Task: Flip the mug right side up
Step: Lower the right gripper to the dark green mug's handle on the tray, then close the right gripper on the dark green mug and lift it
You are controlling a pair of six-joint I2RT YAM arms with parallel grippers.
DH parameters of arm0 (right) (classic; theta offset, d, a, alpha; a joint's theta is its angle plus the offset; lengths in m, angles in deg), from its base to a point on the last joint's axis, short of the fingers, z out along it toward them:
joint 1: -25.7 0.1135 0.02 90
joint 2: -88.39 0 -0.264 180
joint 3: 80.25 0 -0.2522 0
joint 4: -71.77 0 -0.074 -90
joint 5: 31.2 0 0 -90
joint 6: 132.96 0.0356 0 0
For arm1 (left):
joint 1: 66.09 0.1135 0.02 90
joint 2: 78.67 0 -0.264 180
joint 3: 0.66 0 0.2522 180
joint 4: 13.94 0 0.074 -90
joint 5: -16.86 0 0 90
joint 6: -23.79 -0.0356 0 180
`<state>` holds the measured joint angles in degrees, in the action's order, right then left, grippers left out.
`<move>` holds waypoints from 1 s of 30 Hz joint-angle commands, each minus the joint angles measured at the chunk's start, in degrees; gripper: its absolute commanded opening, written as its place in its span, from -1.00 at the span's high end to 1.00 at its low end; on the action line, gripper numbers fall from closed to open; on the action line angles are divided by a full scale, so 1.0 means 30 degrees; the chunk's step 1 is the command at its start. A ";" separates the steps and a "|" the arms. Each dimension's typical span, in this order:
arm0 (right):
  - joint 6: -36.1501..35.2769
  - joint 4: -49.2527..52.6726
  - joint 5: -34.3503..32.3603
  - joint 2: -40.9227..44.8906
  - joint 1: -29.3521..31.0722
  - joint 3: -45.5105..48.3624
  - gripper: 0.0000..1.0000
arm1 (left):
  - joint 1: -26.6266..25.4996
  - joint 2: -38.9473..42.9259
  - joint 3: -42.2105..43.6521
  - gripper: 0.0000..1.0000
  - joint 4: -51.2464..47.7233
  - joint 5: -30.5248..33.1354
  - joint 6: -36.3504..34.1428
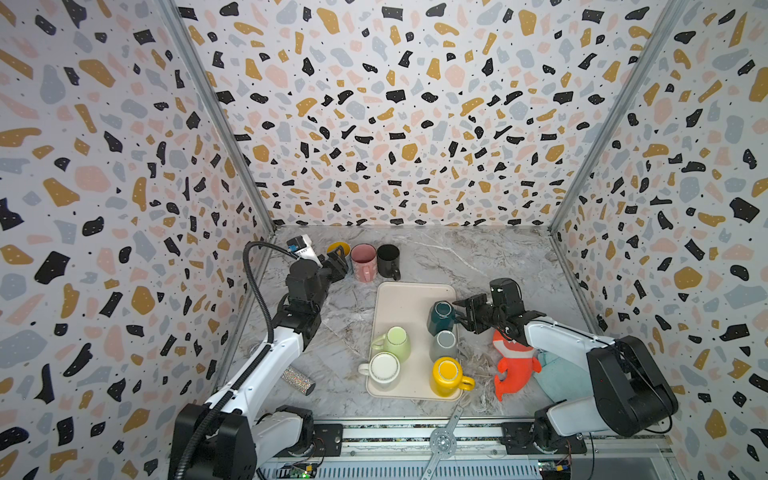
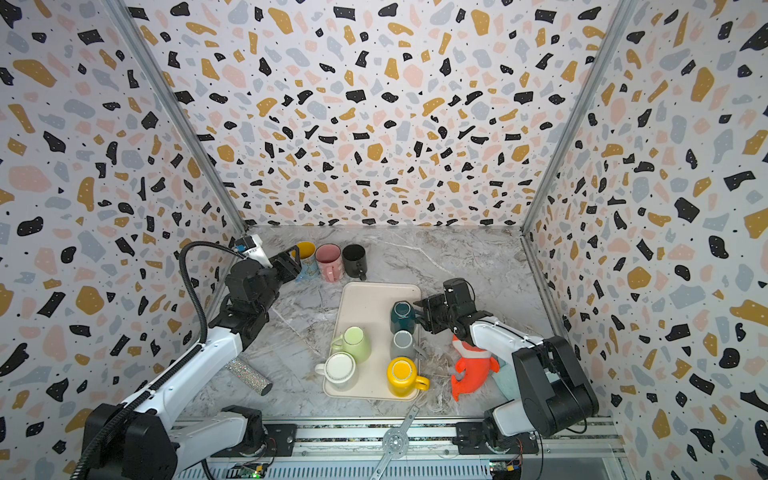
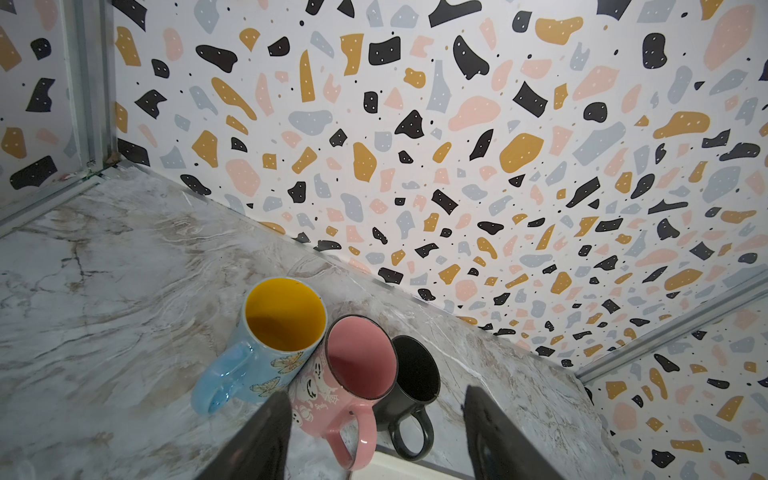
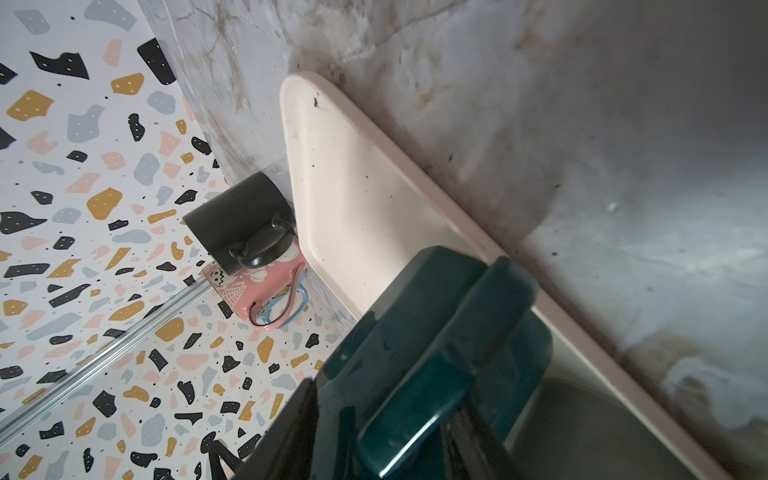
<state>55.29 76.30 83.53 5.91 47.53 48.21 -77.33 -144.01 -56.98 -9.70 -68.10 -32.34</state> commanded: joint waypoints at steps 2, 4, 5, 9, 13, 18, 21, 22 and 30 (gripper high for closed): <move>-0.0233 -0.0436 -0.0301 -0.0064 -0.0024 -0.0828 0.07 | 0.0200 0.0005 -0.0167 -0.34 0.0534 0.0196 -0.0273; -0.0284 -0.0596 -0.0277 -0.0262 -0.0096 -0.0934 0.09 | 0.0204 0.0014 -0.0136 -0.34 0.0533 0.0225 -0.0288; -0.0292 -0.0597 -0.0246 -0.0347 -0.0125 -0.0997 0.11 | 0.0204 0.0040 -0.0137 -0.34 0.0533 0.0225 -0.0274; -0.0464 -0.0686 -0.0044 -0.0748 -0.0185 -0.1147 0.13 | 0.0233 0.0026 -0.0137 -0.34 0.0475 0.0254 -0.0303; -0.0438 -0.0937 0.0061 -0.1137 -0.0207 -0.1232 0.16 | 0.0262 0.0026 -0.0137 -0.34 0.0446 0.0269 -0.0330; -0.0442 -0.1192 0.0135 -0.1506 -0.0273 -0.1320 0.16 | 0.0293 0.0027 -0.0137 -0.34 0.0416 0.0284 -0.0390; -0.0380 -0.1418 0.0226 -0.1751 -0.0357 -0.1327 0.17 | 0.0333 0.0040 -0.0137 -0.34 0.0359 0.0313 -0.0391; -0.0351 -0.1534 0.0276 -0.1836 -0.0361 -0.1327 0.19 | 0.0321 0.0042 -0.0137 -0.34 0.0358 0.0311 -0.0420; -0.0204 -0.2355 0.0546 -0.2630 -0.0361 -0.1495 0.31 | 0.0379 0.0071 -0.0167 -0.34 0.0211 0.0388 -0.0537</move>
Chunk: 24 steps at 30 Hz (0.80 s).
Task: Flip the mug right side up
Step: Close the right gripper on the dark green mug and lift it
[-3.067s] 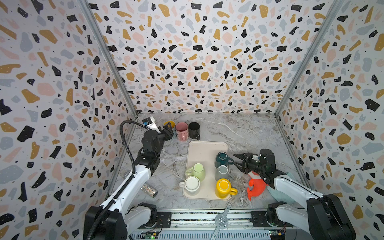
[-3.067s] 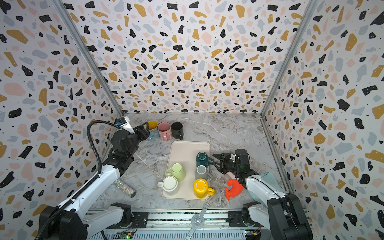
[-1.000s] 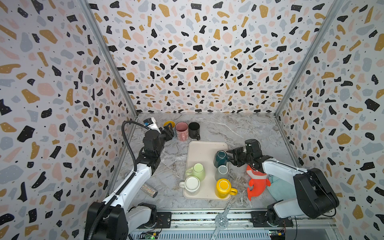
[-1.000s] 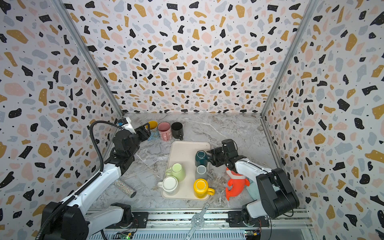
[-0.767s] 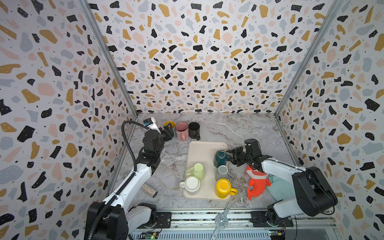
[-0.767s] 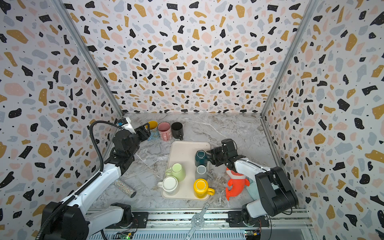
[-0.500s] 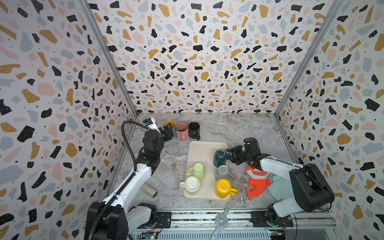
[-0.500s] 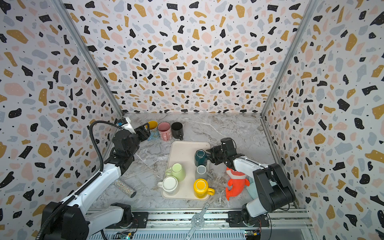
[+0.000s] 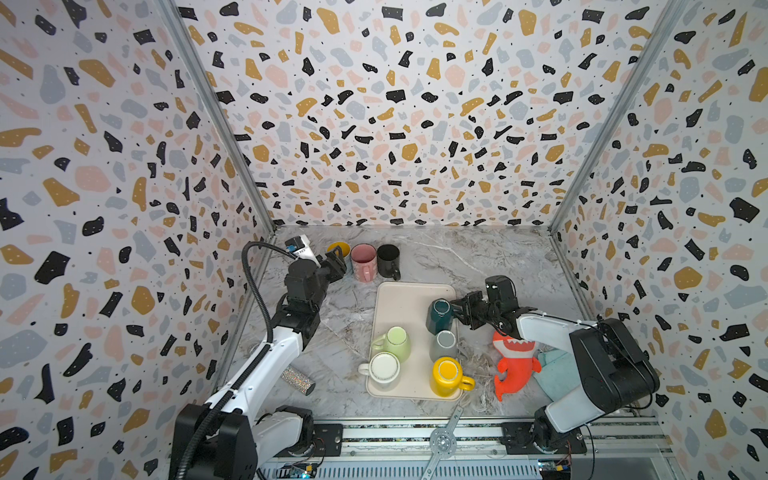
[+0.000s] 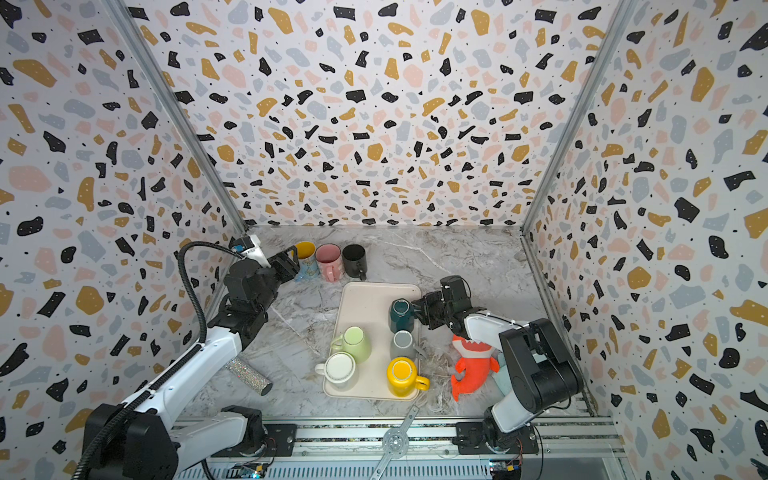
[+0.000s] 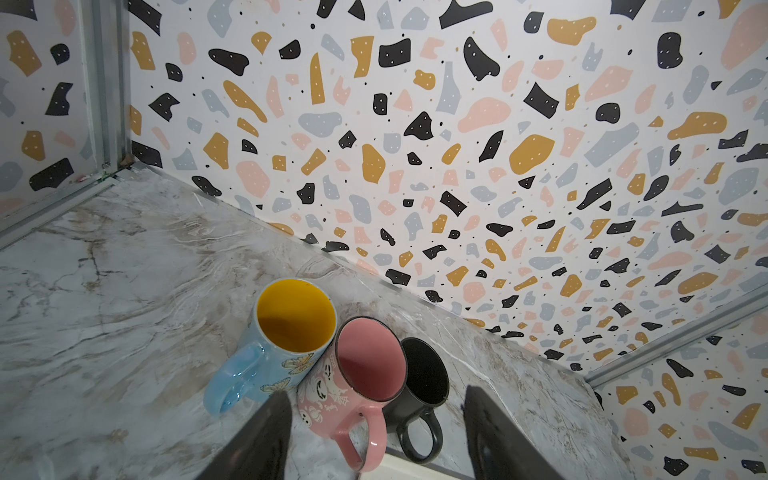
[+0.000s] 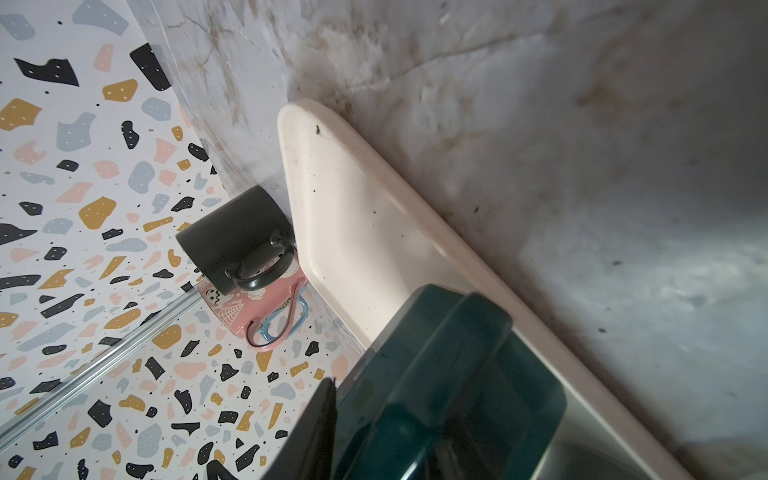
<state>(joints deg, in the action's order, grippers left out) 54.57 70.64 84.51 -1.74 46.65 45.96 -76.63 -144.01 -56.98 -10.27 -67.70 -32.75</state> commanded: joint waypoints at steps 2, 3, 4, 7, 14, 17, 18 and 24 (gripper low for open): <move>0.0091 -0.0679 0.0333 -0.0296 -0.0069 -0.0777 0.36 | 0.0176 0.0070 -0.0167 -0.34 0.0372 0.0255 -0.0399; 0.0174 -0.0845 0.0391 -0.0420 -0.0069 -0.0782 0.37 | 0.0175 0.0070 -0.0167 -0.34 0.0371 0.0269 -0.0406; 0.0266 -0.1091 0.0432 -0.0560 -0.0069 -0.0726 0.39 | 0.0185 0.0084 -0.0196 -0.34 0.0371 0.0270 -0.0424; 0.0550 -0.1813 0.0552 -0.0949 -0.0069 -0.0719 0.45 | 0.0213 0.0086 -0.0283 -0.34 0.0208 0.0292 -0.0541; 0.0770 -0.2852 0.0849 -0.1775 -0.0069 -0.1272 0.71 | 0.0256 0.0145 -0.0342 -0.34 0.0051 0.0363 -0.0660; 0.0904 -0.3421 0.0919 -0.2089 -0.0083 -0.1477 0.86 | 0.0297 0.0174 -0.0397 -0.34 0.0007 0.0412 -0.0794; 0.1016 -0.3764 0.0999 -0.2248 -0.0135 -0.1504 0.97 | 0.0297 0.0189 -0.0452 -0.34 -0.0060 0.0497 -0.0871; 0.1006 -0.5696 0.1620 -0.3117 -0.0315 -0.2431 1.00 | 0.0381 0.0248 -0.0760 -0.34 -0.0274 0.0562 -0.1160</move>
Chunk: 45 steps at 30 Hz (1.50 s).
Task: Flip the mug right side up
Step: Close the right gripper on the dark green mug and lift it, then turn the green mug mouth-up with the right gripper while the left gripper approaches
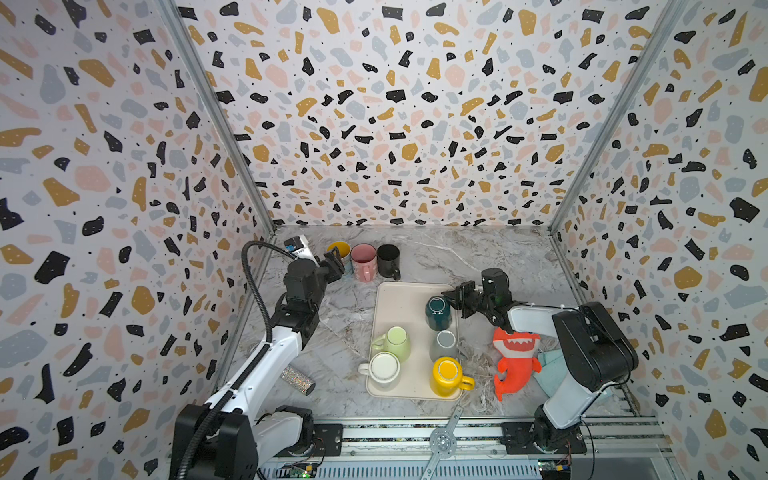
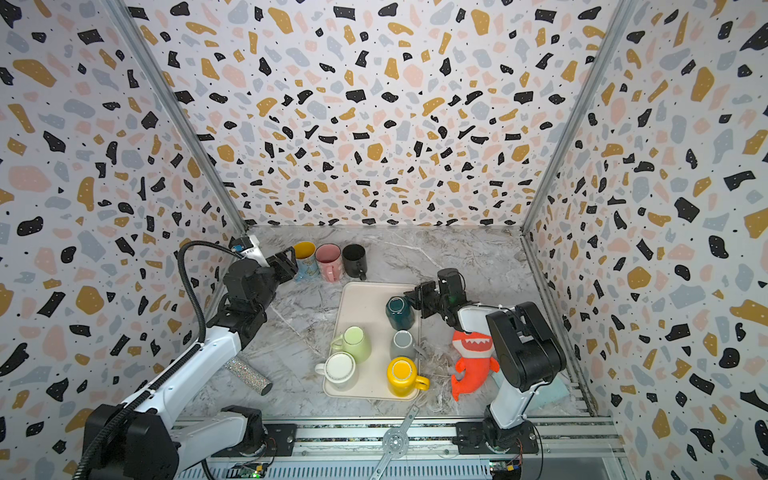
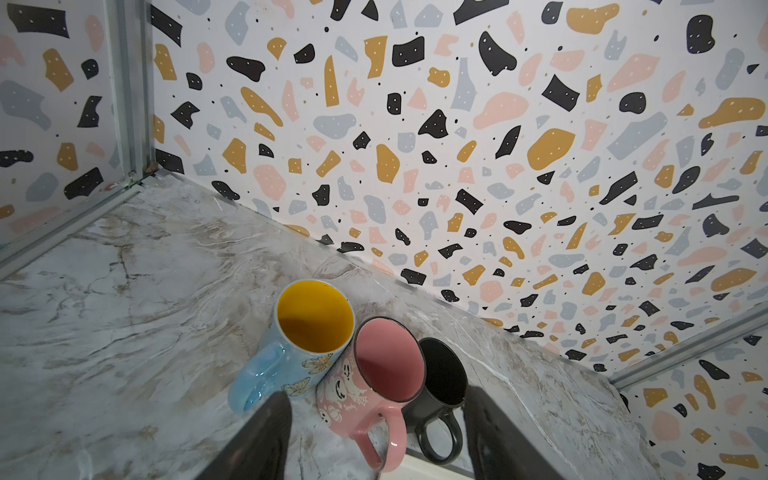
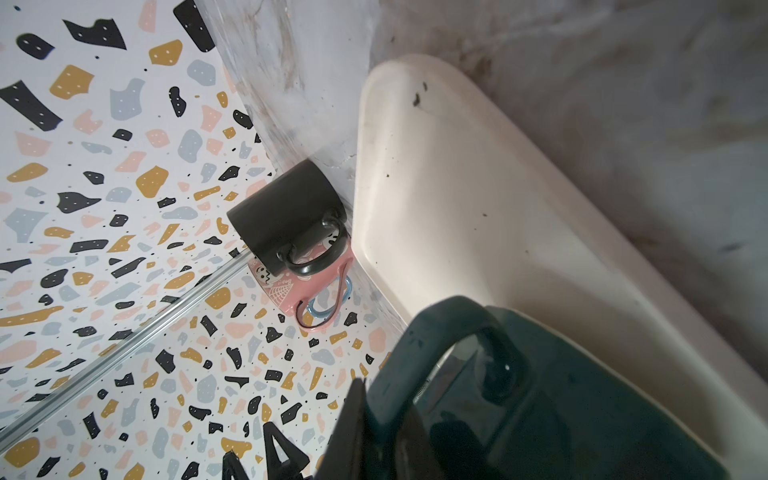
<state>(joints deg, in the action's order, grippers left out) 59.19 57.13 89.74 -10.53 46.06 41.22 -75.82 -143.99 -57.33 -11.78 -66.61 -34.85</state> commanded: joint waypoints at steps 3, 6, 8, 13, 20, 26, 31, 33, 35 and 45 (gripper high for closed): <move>-0.1687 -0.1489 0.0000 -0.0135 -0.0094 -0.1765 1.00 | 0.0113 0.0214 -0.0693 -0.34 0.0244 0.0183 -0.0452; -0.3024 -0.1498 -0.0070 0.0294 0.0009 -0.2451 1.00 | 0.0141 0.0162 -0.0695 -0.34 0.0307 0.0110 -0.0346; -0.3837 -0.1621 -0.0252 0.0670 0.0102 -0.2706 1.00 | 0.0145 0.0123 -0.0695 -0.34 0.0377 0.0024 -0.0286; -0.6718 -0.1151 -0.0578 0.1593 0.0453 -0.3432 1.00 | 0.0140 0.0016 -0.0717 -0.34 0.0524 -0.0121 -0.0139; -1.3618 0.1101 -0.2498 0.3327 0.1838 -0.4935 1.00 | 0.0140 -0.0249 -0.1029 -0.32 0.0639 -0.0884 0.0008; -2.1148 0.4310 -0.4986 0.4267 0.3684 -0.7024 1.00 | 0.0140 -0.0835 -0.2181 -0.30 0.0765 -0.2641 -0.0373; -2.7770 0.5871 -0.7496 0.4831 0.5476 -0.8023 1.00 | 0.0140 -0.1717 -0.3876 -0.28 0.0655 -0.4797 -0.1172; -3.0382 0.5959 -0.9321 0.5185 0.6461 -0.7775 1.00 | 0.0140 -0.2109 -0.4677 -0.28 0.0550 -0.6034 -0.1579; -3.2822 0.5820 -1.0867 0.5471 0.7379 -0.7305 1.00 | 0.0140 -0.2599 -0.5540 -0.27 0.0237 -0.7501 -0.1951; -4.0317 0.2922 -1.7276 0.5374 1.0269 -0.5357 1.00 | 0.0140 -0.5026 -0.9139 -0.18 -0.2636 -1.2721 -0.3821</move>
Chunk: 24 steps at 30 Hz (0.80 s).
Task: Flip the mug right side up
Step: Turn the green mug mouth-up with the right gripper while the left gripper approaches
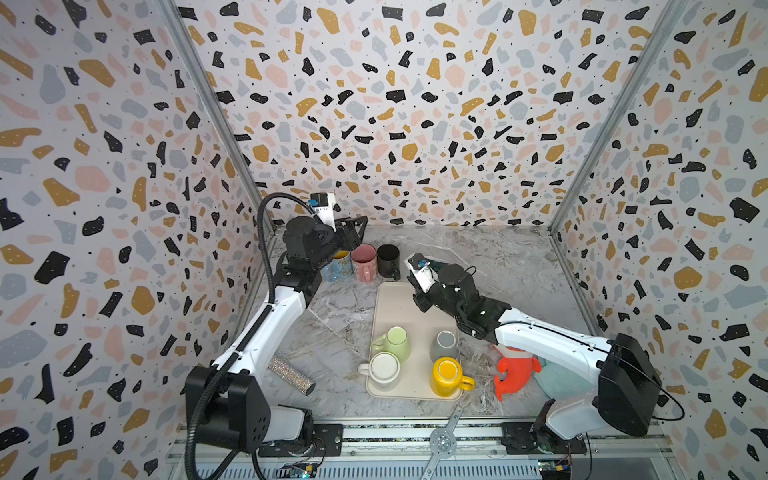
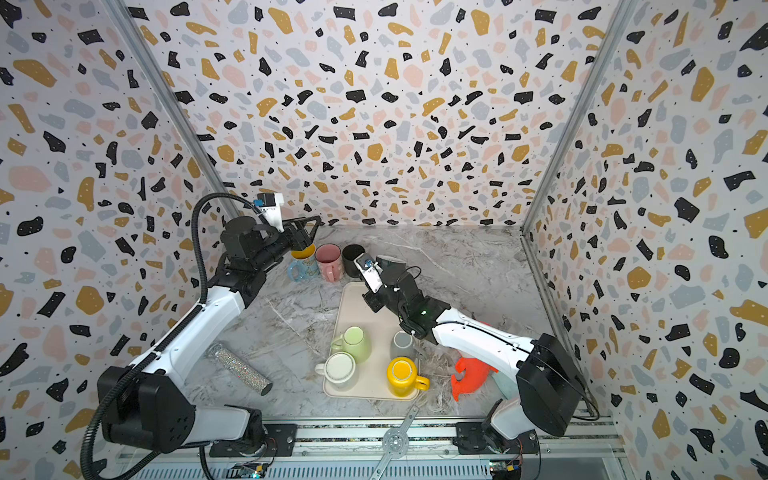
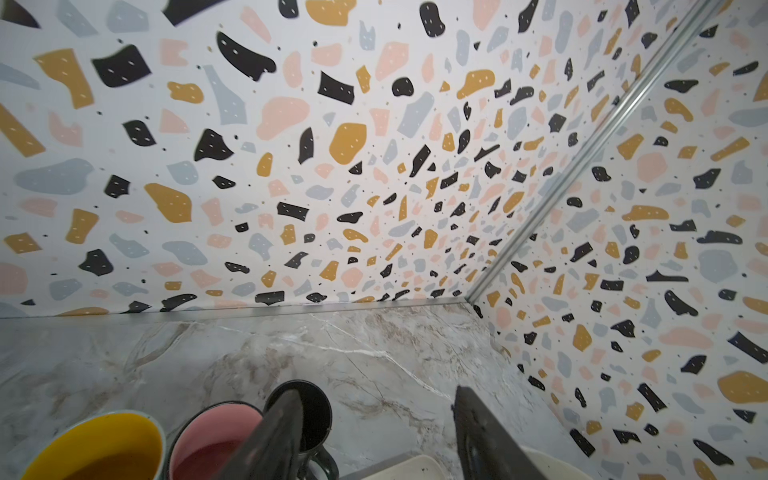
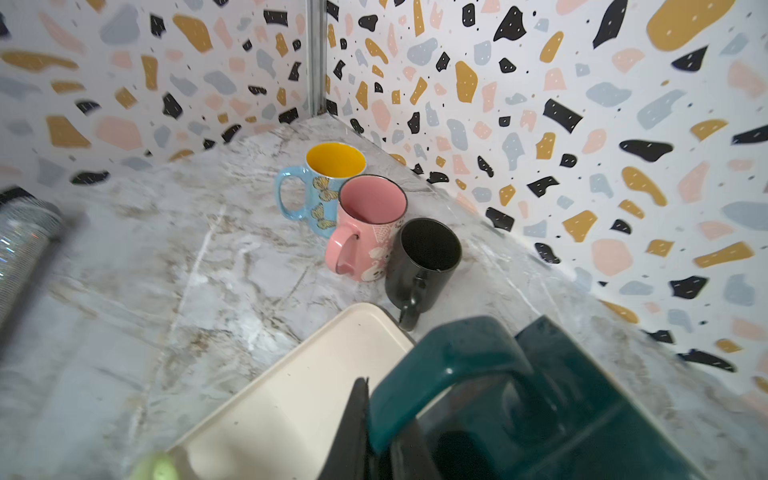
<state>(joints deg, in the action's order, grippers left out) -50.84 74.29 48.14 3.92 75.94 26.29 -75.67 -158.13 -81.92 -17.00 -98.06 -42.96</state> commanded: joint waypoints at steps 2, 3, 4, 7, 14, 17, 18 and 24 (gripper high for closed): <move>-0.5043 -0.3695 -0.4675 0.0281 0.0797 -0.0215 1.00 | 0.0062 -0.0592 -0.1533 -0.18 -0.1554 -0.3294 -0.1768; -0.5737 -0.4273 -0.5549 0.0060 0.1048 -0.0140 1.00 | 0.0034 -0.0734 -0.1840 -0.18 -0.1850 -0.3782 -0.2143; -0.6531 -0.4790 -0.6255 -0.0172 0.1267 -0.0096 1.00 | -0.0011 -0.0886 -0.2150 -0.18 -0.2259 -0.4288 -0.2499; -0.8792 -0.6206 -0.7505 -0.0815 0.1749 0.0004 1.00 | -0.0279 -0.1468 -0.3408 -0.18 -0.4471 -0.5661 -0.4425; -1.2911 -0.9703 -0.9152 -0.1952 0.2551 0.0762 1.00 | -0.1243 -0.2237 -0.5195 -0.18 -0.8742 -0.6729 -0.8684; -1.3630 -1.0364 -0.9313 -0.2102 0.2717 0.0982 1.00 | -0.1859 -0.2302 -0.5472 -0.20 -1.0431 -0.6558 -1.0581; -1.3887 -1.0601 -0.9330 -0.2134 0.2766 0.1102 1.00 | -0.2061 -0.2325 -0.5553 -0.20 -1.1030 -0.6382 -1.1159; -1.4877 -1.1495 -0.9769 -0.2295 0.3038 0.1374 1.00 | -0.3058 -0.2769 -0.6121 -0.20 -1.4129 -0.4805 -1.3593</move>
<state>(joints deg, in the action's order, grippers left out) -91.50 47.99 21.83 -4.58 84.57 31.16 -83.98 -165.93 -98.23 -53.20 -114.30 -77.52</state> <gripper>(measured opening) 0.103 0.602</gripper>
